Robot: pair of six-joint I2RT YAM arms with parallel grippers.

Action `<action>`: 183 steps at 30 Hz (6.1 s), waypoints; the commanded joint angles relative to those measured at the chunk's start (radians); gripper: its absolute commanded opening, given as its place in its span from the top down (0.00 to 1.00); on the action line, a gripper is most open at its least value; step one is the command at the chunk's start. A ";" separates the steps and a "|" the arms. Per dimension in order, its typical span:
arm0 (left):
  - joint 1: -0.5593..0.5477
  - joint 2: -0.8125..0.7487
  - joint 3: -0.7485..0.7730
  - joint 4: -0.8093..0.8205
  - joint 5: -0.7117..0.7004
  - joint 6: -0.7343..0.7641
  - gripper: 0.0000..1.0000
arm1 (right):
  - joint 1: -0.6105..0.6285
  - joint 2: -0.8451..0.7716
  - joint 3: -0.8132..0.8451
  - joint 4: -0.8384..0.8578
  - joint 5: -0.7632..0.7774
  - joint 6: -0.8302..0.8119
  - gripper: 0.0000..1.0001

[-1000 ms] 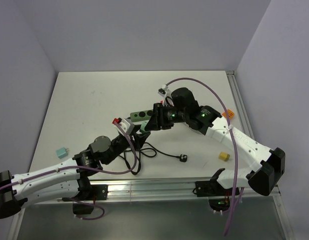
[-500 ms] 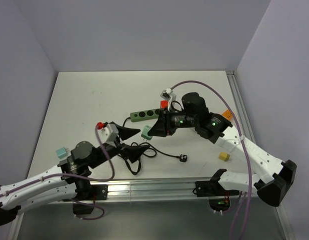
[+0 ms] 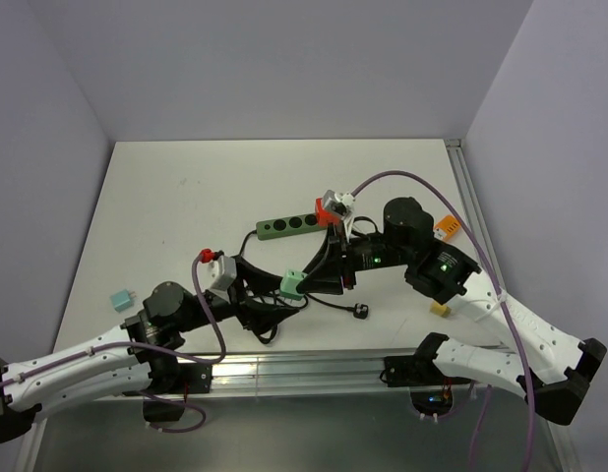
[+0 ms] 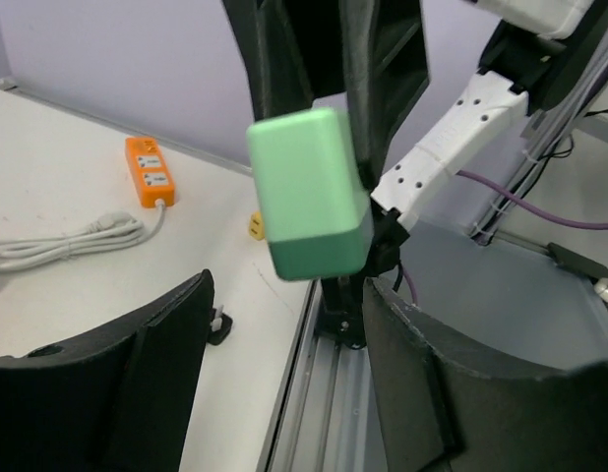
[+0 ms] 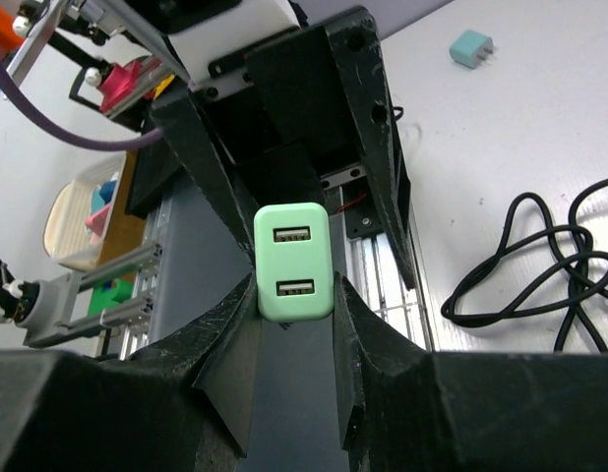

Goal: Insert the plug

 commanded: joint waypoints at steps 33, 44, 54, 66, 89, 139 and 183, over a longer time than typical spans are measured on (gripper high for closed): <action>-0.005 0.076 0.168 -0.110 -0.346 0.098 1.00 | 0.082 0.106 0.197 -0.238 0.447 0.207 0.18; -0.005 0.136 0.191 -0.095 -0.438 0.263 1.00 | 0.082 0.247 0.417 -0.400 0.577 0.312 0.27; -0.005 0.124 0.193 -0.116 -0.415 0.284 1.00 | 0.097 0.321 0.473 -0.466 0.641 0.275 0.36; -0.005 0.142 0.222 -0.136 -0.392 0.307 1.00 | 0.135 0.352 0.481 -0.476 0.631 0.261 0.36; -0.005 0.064 0.255 -0.485 -0.947 -0.114 0.08 | 0.137 0.459 0.487 -0.374 0.919 0.169 1.00; -0.005 -0.151 0.237 -0.854 -1.158 -0.541 0.13 | -0.085 1.090 0.512 -0.074 1.205 0.045 1.00; -0.005 -0.163 0.219 -0.883 -1.138 -0.589 0.13 | 0.005 1.097 0.254 -0.023 1.244 0.040 1.00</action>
